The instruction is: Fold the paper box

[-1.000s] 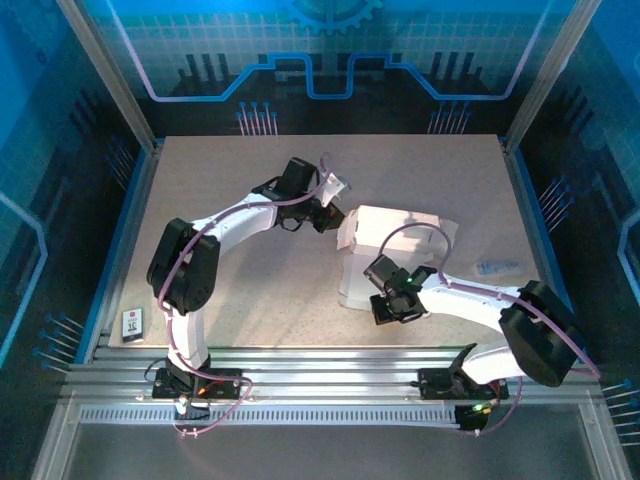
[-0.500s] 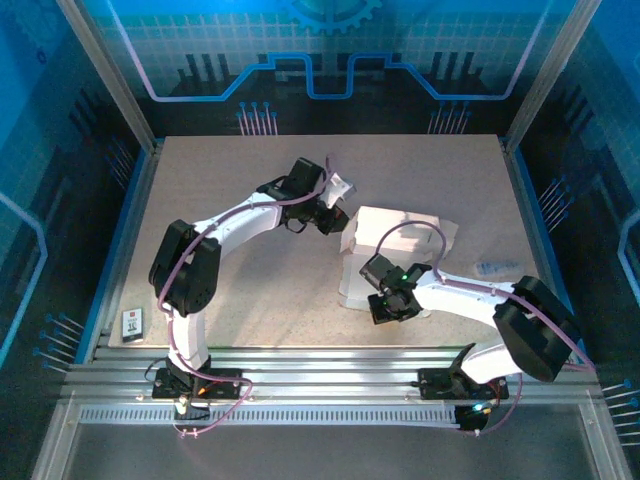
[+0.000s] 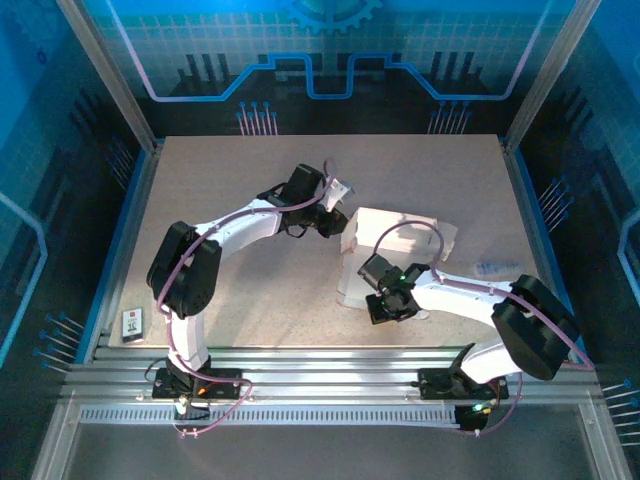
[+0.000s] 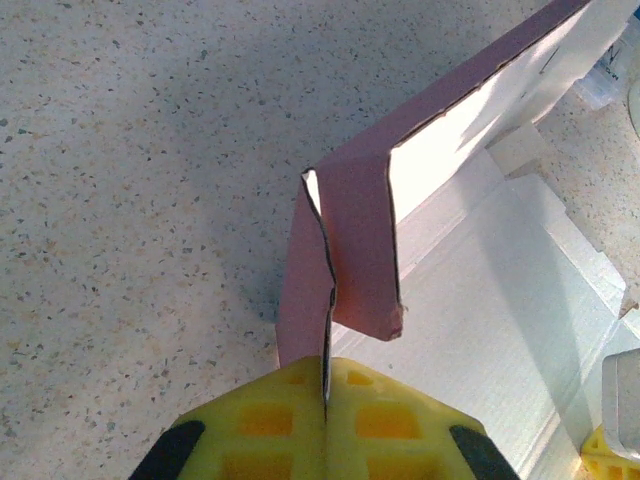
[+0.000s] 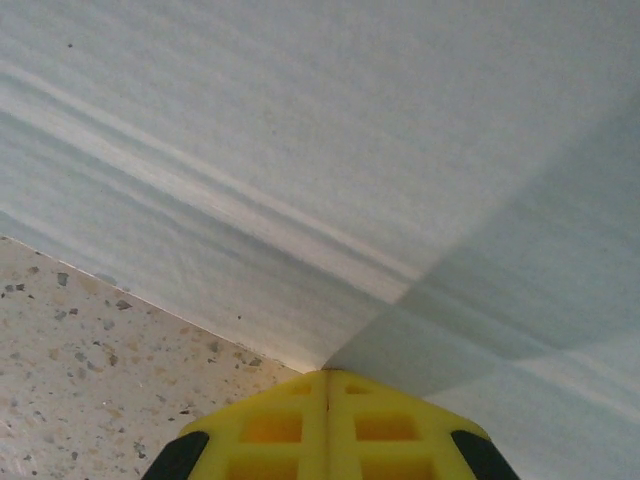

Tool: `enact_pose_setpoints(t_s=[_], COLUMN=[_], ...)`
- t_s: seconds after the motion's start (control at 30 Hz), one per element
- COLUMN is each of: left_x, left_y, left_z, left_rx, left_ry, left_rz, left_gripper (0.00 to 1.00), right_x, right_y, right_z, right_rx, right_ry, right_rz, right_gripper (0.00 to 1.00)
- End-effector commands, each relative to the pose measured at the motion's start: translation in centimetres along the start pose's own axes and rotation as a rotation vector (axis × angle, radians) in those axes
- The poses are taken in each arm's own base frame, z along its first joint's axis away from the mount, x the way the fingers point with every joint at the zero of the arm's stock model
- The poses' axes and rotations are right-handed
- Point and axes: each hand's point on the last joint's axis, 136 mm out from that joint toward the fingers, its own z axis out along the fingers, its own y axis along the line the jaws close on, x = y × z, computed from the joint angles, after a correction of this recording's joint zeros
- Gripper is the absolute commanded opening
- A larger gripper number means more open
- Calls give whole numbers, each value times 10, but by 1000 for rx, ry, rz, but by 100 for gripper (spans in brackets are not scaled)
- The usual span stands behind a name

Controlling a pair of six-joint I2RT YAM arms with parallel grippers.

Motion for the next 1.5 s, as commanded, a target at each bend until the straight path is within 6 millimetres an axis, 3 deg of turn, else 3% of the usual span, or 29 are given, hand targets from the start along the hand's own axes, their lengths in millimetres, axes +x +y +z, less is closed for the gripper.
enact_pose_setpoints(t_s=[0.0, 0.4, 0.97, 1.17, 1.3, 1.47], left_x=[12, 7, 28, 23, 18, 11], left_y=[-7, -4, -9, -4, -2, -2], left_z=[1, 2, -8, -6, -6, -7], left_rx=[1, -14, -22, -50, -55, -62], left_ry=[54, 87, 87, 74, 53, 37], left_rz=[-17, 4, -5, 23, 31, 40], left_gripper=[0, 0, 0, 0, 0, 0], right_x=[-32, -48, -47, -56, -53, -32], right_y=[88, 113, 87, 94, 78, 34], right_z=[-6, -8, 7, -29, -51, -44], right_rx=[-365, -453, -330, -386, -342, -210], right_ry=[-86, -105, -117, -225, -262, -172], right_rz=[-70, -72, -16, -104, -151, -118], right_gripper=[3, 3, 3, 4, 5, 5])
